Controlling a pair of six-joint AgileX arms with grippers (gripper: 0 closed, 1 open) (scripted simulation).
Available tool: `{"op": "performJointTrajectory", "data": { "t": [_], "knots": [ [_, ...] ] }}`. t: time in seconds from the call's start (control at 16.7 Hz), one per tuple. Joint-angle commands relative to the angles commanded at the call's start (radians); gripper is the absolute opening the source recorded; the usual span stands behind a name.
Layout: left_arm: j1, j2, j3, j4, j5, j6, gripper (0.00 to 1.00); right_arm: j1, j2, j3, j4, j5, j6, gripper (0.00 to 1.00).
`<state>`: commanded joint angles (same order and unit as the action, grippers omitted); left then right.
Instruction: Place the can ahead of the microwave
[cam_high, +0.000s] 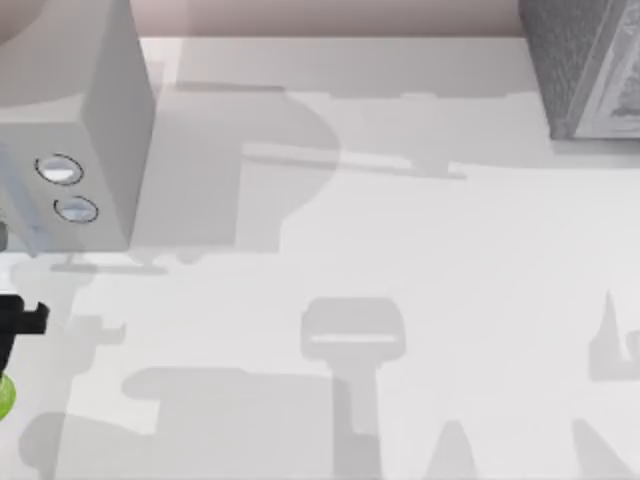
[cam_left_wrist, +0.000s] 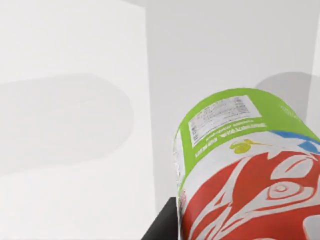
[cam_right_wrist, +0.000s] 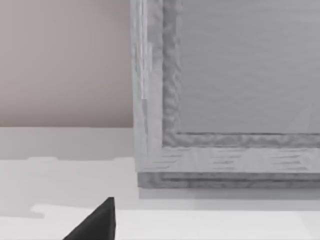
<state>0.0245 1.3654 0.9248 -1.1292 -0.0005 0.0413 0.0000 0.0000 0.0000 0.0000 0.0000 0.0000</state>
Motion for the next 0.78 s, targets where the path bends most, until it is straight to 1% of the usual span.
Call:
{"op": "performJointTrajectory", "data": {
  "t": [0.66,0.78],
  "knots": [
    [0.001,0.007,-0.027,0.034,0.0,0.001,0.0,0.0,0.0,0.0,0.0,0.0,0.0,1.0],
    [0.001,0.007,-0.027,0.034,0.0,0.001,0.15,0.0,0.0,0.0,0.0,0.0,0.0,1.0]
  ]
}}
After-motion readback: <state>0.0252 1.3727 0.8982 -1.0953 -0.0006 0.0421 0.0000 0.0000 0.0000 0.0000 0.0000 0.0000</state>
